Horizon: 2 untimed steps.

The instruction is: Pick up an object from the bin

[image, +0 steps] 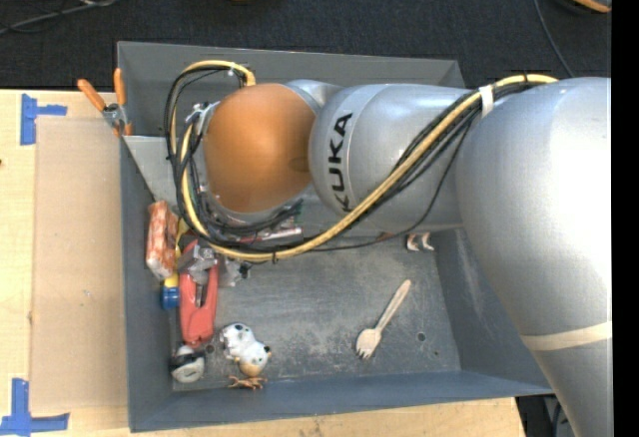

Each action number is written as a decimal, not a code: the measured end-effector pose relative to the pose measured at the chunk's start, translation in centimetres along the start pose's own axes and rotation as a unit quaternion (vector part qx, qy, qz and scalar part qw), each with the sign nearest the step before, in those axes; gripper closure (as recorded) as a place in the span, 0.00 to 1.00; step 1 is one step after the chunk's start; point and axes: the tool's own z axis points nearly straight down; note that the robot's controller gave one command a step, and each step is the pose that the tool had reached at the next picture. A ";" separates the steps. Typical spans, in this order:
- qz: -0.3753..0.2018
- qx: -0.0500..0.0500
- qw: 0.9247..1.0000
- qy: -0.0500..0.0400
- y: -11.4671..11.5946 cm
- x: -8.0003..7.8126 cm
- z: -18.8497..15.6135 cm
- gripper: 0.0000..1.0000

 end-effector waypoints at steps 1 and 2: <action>0.000 -0.003 1.000 0.001 0.2 0.0 -2.7 1.00; 0.000 -0.001 1.000 0.000 0.1 -0.2 -5.9 1.00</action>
Offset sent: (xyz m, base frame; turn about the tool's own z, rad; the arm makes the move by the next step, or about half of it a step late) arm -0.0017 0.0002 0.0305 0.0000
